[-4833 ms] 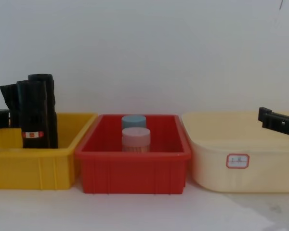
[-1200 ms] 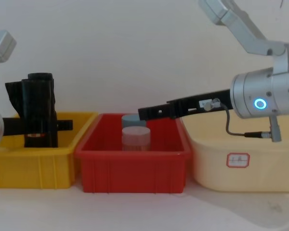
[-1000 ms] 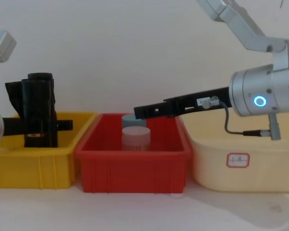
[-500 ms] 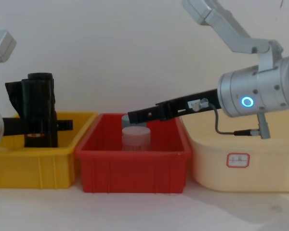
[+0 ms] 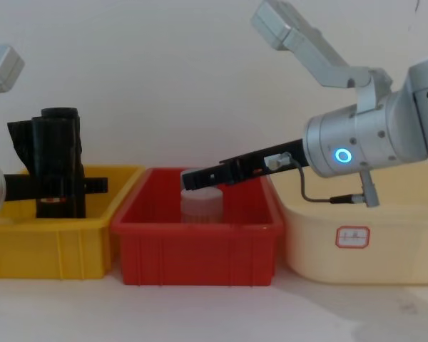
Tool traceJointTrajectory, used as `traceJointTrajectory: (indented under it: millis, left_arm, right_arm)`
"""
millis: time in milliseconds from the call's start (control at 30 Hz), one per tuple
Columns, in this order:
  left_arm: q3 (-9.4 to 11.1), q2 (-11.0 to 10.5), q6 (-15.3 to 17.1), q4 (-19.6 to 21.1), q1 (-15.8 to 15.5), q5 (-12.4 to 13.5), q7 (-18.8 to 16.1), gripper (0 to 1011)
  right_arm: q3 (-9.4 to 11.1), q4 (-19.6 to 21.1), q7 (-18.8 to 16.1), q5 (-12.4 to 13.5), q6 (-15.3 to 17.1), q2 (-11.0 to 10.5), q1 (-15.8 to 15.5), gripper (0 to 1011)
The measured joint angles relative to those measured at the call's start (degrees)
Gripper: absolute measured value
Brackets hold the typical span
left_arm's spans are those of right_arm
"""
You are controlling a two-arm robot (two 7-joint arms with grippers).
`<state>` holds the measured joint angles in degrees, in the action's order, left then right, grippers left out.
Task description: Pick up the garbage bag with the one hand and transfer it to the other hand.
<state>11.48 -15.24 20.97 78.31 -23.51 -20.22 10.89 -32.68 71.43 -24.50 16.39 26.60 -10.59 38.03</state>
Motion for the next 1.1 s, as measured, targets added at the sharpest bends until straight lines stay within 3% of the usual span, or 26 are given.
traceJointTrajectory:
  millis: [1100]
  left_arm:
    - [0.0, 0.0, 0.0, 0.0, 0.0, 0.0, 0.0, 1002]
  right_arm:
    - [-0.7, -9.7, -0.6, -1.6, -0.4, 4.4, 3.4, 1001]
